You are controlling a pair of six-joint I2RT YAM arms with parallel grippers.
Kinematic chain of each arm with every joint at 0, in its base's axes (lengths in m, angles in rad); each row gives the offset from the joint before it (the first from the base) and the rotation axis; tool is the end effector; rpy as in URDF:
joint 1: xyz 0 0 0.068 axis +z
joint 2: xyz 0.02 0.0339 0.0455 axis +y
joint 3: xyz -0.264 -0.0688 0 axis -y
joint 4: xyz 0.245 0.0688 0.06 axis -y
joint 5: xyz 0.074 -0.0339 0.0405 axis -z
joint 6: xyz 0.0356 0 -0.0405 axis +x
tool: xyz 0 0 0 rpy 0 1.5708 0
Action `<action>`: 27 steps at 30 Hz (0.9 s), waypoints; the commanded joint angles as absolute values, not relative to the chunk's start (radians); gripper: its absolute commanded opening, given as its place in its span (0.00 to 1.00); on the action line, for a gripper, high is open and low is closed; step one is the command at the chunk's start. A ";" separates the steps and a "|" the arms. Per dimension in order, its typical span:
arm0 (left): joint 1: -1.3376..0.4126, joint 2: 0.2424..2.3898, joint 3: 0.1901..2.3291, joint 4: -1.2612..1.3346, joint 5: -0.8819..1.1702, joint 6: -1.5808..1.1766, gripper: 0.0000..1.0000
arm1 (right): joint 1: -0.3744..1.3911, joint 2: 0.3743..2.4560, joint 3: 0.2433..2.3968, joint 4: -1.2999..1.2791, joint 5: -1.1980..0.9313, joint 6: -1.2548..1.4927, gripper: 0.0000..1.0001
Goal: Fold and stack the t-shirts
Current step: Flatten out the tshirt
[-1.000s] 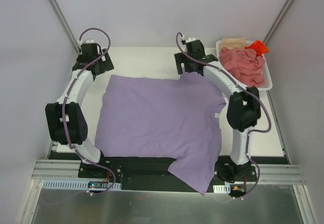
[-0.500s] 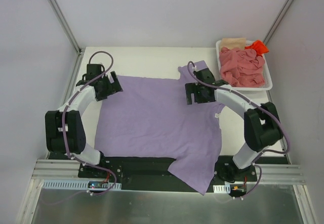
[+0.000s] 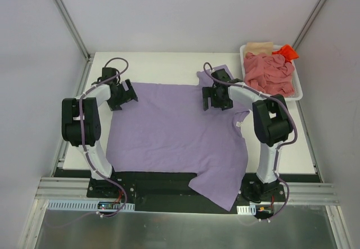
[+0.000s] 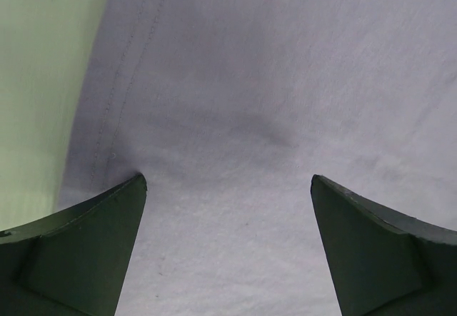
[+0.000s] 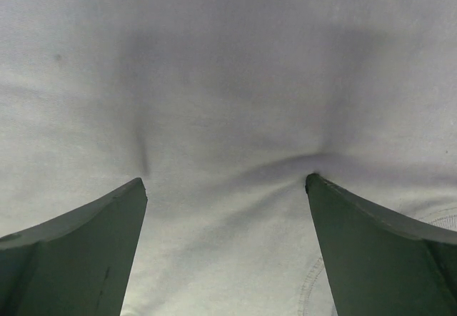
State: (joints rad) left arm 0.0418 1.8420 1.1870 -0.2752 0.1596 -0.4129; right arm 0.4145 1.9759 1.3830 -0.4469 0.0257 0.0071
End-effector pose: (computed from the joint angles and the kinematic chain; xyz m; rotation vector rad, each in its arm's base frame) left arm 0.3867 0.0105 0.1787 -0.5025 2.4686 -0.3521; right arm 0.3814 0.1668 0.1745 -0.5200 2.5625 0.1159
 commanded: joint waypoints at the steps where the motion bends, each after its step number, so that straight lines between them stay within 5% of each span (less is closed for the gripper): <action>1: 0.066 1.931 1.273 -0.314 0.190 -0.426 0.99 | 0.399 2.054 1.483 -0.492 -0.020 0.008 0.96; 20: 0.112 2.261 1.796 -0.476 0.204 -0.406 0.99 | 0.337 2.439 2.138 -0.672 -0.117 -0.080 0.96; 27: 0.112 2.134 1.806 -0.500 0.239 -0.382 0.99 | 0.353 2.320 2.174 -0.715 -0.091 -0.152 0.96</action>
State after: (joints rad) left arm 0.1066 2.2391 1.8004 -0.4515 0.2089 -0.4088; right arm 0.3420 2.4363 2.1578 -0.6590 -0.1020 -0.0937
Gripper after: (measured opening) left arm 0.990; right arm 0.964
